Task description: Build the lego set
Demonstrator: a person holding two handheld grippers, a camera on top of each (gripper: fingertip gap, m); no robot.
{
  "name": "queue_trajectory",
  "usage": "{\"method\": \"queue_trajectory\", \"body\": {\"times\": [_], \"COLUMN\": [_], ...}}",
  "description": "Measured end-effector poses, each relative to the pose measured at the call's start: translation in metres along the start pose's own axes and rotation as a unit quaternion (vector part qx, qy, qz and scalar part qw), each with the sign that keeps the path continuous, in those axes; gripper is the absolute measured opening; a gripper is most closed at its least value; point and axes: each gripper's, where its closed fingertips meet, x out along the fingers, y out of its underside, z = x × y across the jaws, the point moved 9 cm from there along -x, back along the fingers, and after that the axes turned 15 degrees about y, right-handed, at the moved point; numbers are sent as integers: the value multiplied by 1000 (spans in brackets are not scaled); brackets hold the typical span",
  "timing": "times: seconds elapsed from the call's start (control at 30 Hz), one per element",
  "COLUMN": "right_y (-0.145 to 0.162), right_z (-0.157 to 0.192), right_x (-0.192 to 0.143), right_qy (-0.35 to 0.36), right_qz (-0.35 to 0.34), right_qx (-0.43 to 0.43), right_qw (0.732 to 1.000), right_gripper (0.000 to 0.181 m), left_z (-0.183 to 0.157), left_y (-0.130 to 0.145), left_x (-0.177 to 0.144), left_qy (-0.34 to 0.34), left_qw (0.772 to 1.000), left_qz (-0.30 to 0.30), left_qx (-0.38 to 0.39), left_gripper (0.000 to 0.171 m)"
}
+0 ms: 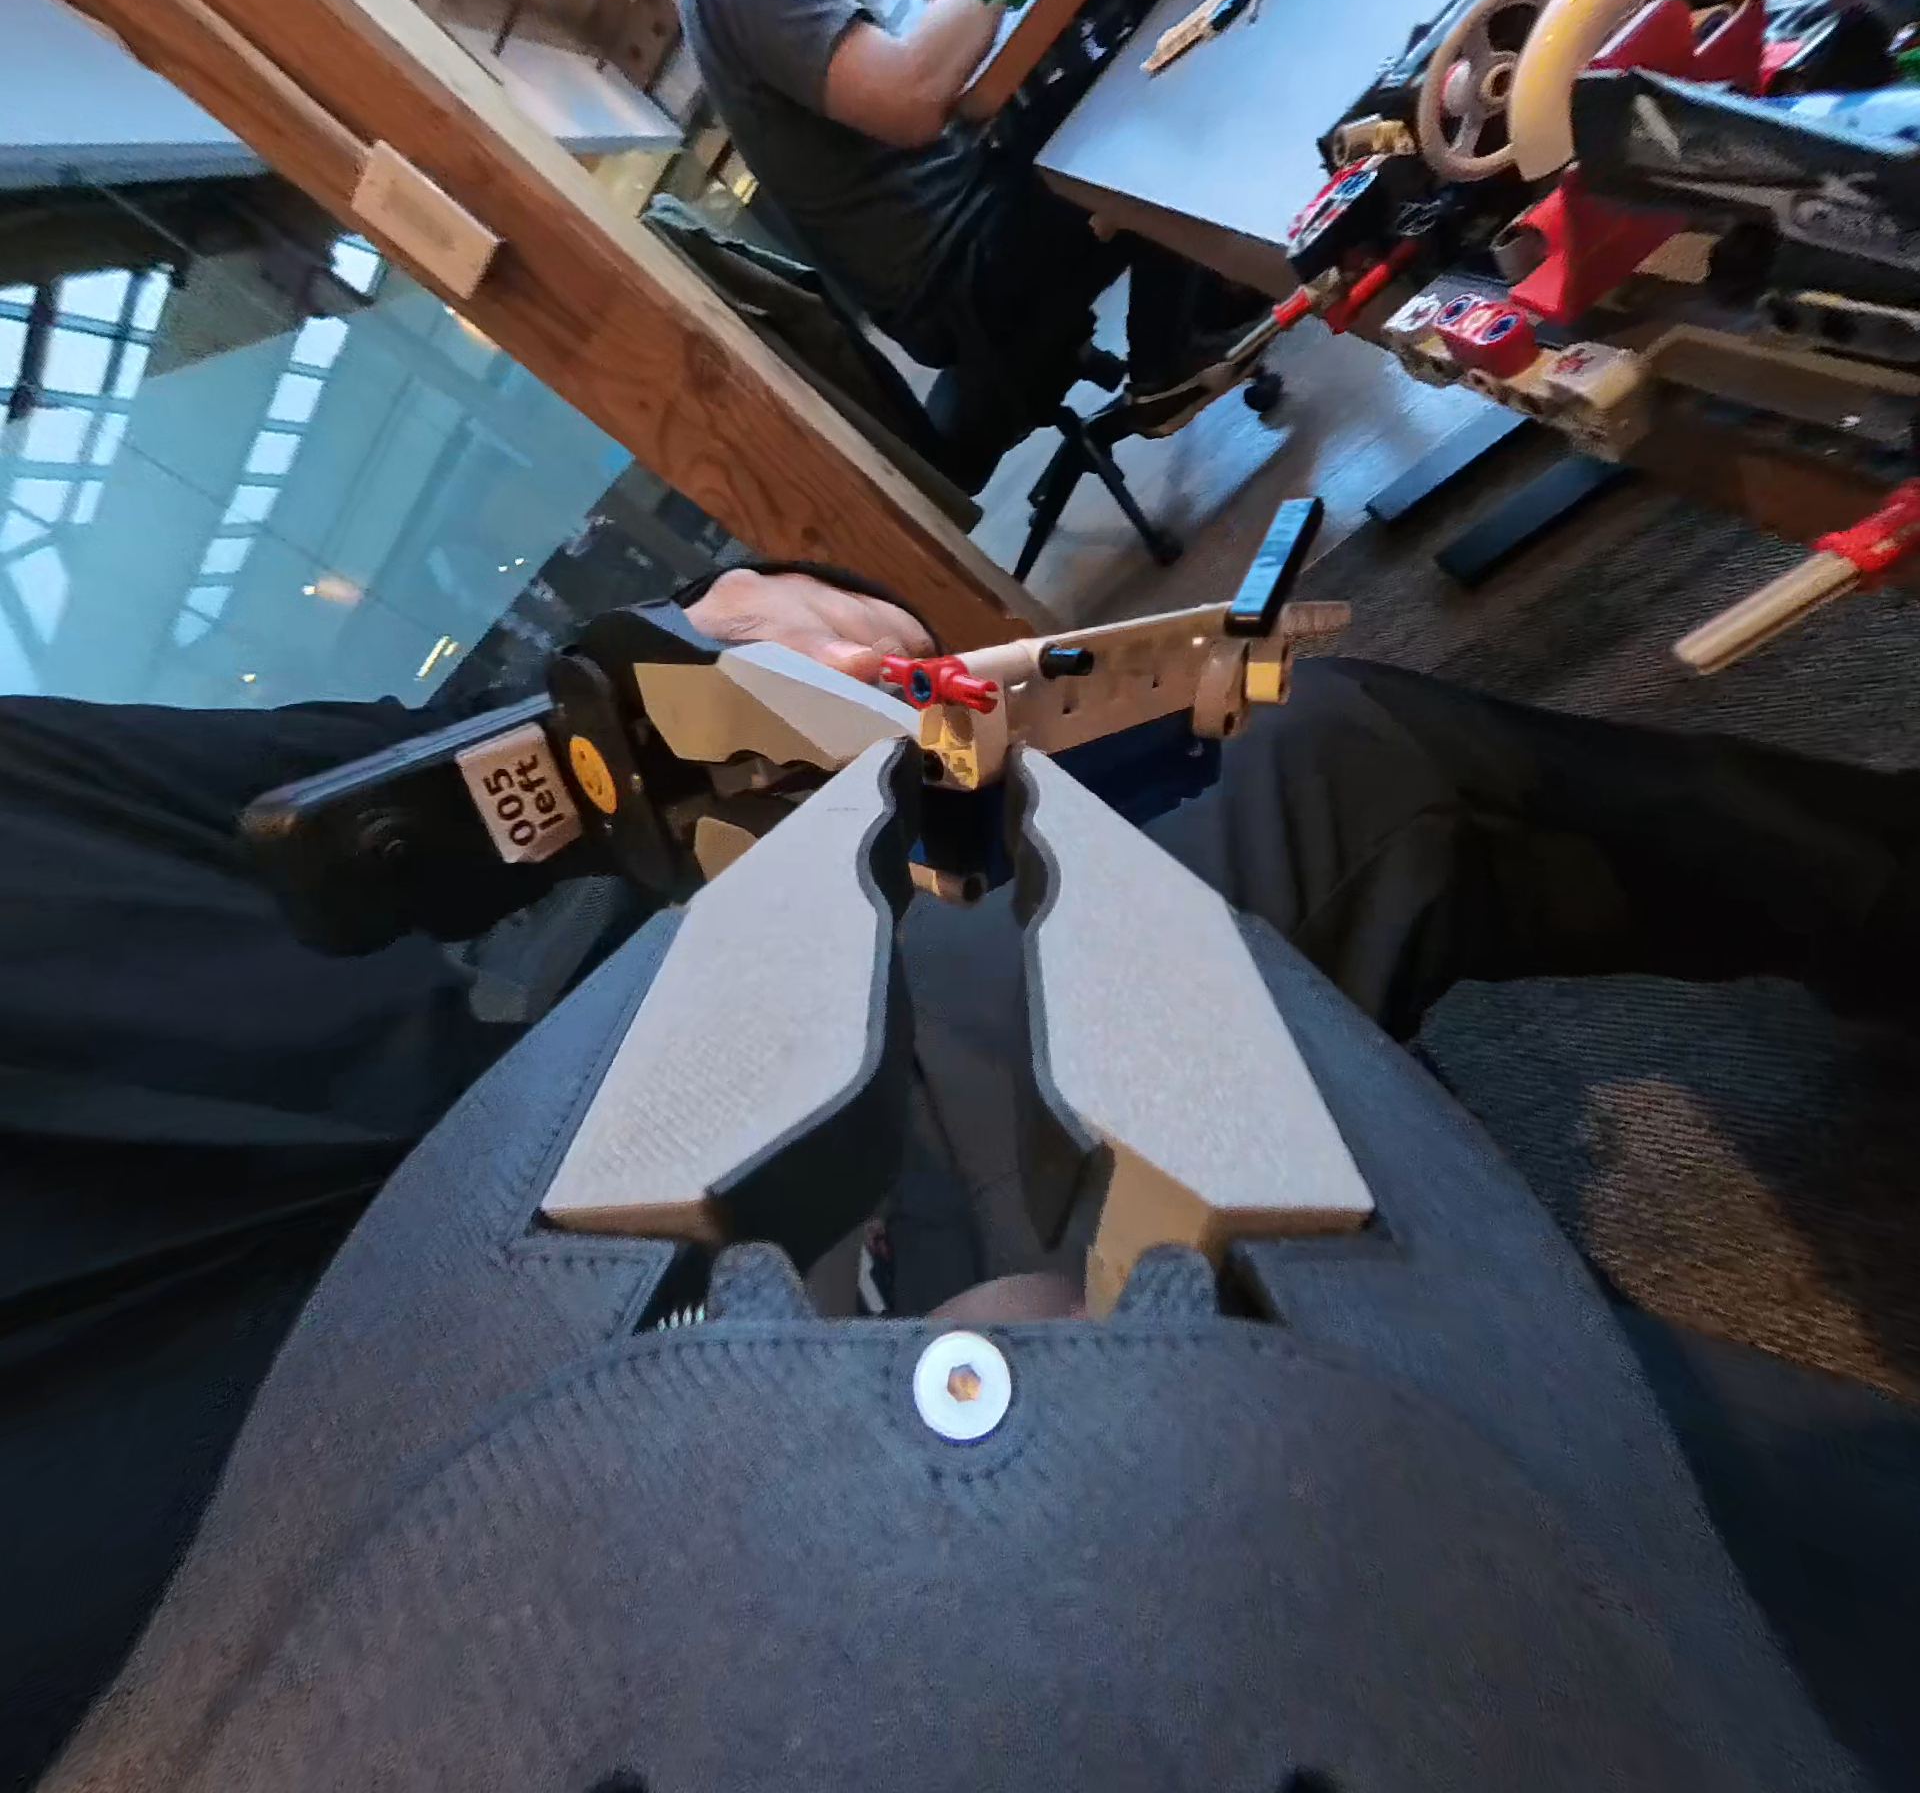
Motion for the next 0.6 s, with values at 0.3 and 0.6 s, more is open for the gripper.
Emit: {"method": "queue_trajectory", "body": {"times": [0.3,0.6], "right_y": [-4,-5], "right_z": [13,17], "right_x": [-14,-21], "right_qy": [66,65], "right_qz": [-41,-50], "right_qx": [-178,-250], "right_qw": [981,965], "right_gripper": [12,7], "left_z": [9,8], "left_y": [3,3], "left_x": [-6,-12], "left_qy": [38,56], "left_qw": [994,993], "left_qz": [-57,-79], "left_qx": [-84,-72], "left_gripper": [14,14]}}
